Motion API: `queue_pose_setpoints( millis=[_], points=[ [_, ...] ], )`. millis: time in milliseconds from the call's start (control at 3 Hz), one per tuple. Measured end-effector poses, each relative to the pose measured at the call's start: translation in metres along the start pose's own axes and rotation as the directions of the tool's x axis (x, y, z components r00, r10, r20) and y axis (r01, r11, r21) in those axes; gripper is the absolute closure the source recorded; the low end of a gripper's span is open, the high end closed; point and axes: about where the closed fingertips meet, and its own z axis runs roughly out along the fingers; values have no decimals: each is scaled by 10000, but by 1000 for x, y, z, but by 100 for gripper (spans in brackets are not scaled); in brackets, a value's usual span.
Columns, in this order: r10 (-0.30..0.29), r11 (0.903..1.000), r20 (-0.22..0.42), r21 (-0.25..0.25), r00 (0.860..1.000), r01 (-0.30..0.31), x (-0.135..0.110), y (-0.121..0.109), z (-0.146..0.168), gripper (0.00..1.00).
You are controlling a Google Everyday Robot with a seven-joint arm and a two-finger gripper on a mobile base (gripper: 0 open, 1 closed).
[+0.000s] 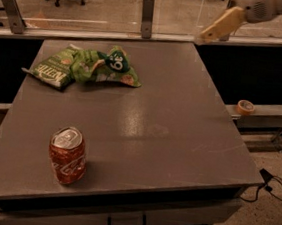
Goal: Move green rice chip bag near green jalapeno chip bag
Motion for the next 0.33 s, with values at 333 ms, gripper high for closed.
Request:
queue_pose_setpoints(
  millis=[333],
  points=[
    [58,9998,-31,198,10000,-57,5,-4,-13,0]
  ],
)
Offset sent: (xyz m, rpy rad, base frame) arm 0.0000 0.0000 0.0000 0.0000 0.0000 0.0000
